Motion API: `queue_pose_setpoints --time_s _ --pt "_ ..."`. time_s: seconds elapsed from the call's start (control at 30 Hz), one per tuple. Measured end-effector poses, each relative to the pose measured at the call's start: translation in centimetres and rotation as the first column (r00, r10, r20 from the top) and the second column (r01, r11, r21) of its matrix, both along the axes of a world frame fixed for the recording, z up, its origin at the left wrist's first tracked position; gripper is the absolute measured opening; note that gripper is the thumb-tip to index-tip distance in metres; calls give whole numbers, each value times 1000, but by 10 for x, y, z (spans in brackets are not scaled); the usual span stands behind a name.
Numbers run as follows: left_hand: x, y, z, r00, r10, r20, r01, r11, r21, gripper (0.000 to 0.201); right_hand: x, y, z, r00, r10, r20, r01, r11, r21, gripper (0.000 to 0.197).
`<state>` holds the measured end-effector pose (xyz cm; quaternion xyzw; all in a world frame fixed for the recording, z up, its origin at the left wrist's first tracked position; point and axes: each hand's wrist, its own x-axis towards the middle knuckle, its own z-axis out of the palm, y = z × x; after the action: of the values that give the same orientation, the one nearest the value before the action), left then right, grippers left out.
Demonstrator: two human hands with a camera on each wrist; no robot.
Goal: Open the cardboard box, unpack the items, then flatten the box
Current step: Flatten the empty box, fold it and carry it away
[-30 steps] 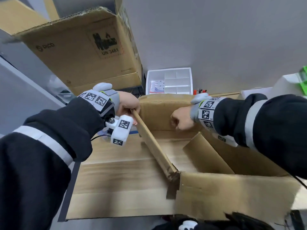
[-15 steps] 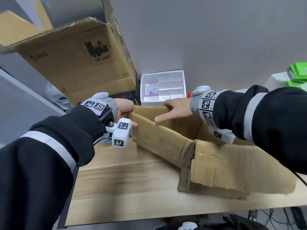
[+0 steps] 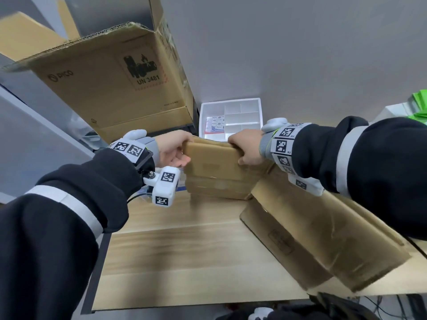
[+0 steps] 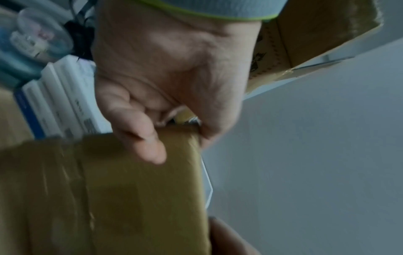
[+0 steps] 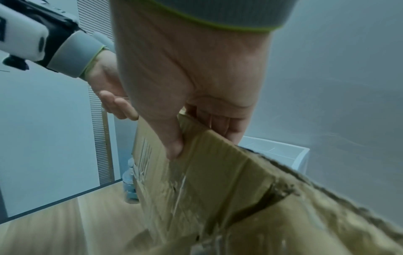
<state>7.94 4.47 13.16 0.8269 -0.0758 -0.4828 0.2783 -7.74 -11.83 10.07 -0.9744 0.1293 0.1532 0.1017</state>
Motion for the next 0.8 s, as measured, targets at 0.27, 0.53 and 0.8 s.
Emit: queue_pose_setpoints --time_s 0.27,0.53,0.8 --pt "11 11 9 926 -300 228 355 896 -265 28 4 -37 33 998 -61 -9 61 991 122 46" --pt "10 1 9 746 -537 394 629 762 -153 38 1 -64 44 989 -18 -149 53 969 240 31" --pt "-2 3 3 698 -687 199 714 650 -259 58 -13 -69 27 970 -59 -236 171 856 488 33"
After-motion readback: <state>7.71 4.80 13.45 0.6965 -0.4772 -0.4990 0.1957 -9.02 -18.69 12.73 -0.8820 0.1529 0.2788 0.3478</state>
